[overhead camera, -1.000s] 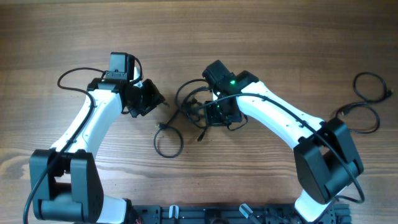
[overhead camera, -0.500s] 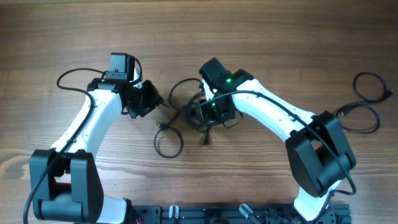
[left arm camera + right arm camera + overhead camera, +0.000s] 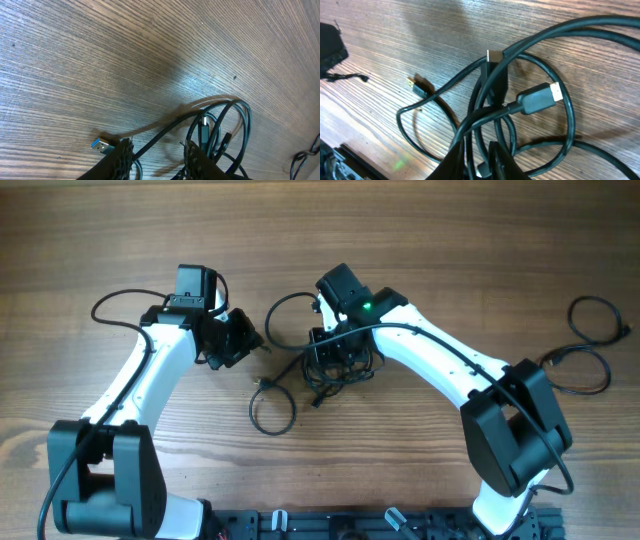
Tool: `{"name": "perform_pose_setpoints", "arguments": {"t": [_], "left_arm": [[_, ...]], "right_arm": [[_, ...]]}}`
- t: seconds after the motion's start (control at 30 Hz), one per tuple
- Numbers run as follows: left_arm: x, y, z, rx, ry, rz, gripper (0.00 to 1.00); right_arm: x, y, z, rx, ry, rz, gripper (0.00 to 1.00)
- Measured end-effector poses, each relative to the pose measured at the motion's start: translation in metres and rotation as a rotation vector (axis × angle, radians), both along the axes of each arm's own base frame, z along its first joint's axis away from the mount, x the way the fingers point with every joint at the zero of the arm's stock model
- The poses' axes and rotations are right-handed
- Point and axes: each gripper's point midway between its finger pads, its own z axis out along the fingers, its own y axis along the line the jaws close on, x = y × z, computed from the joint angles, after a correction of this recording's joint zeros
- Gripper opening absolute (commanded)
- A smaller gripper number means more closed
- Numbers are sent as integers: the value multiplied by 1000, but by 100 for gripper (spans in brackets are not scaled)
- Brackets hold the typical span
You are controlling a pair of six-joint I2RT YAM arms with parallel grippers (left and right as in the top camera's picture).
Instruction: Untangle cables
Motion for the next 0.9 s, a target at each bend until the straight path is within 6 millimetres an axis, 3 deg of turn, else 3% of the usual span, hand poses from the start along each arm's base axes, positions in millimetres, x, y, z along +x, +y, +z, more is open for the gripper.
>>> {"name": "perform_pose_setpoints", "arguments": {"t": [0.27,0.43,0.6,0.9], "left_arm": [[0,0,0,0,1,0,37],[-1,0,0,0,5,0,37],[-1,0,0,0,5,0,37],[-1,0,0,0,5,0,37]], "right_arm": [[0,18,-3,-85,-100,-58,21],[2,16,-6,-181,-197,-63,19],[7,10,-7,-222,-228,-77,19],[-6,-16,-15,-323,-165,-87,20]]}}
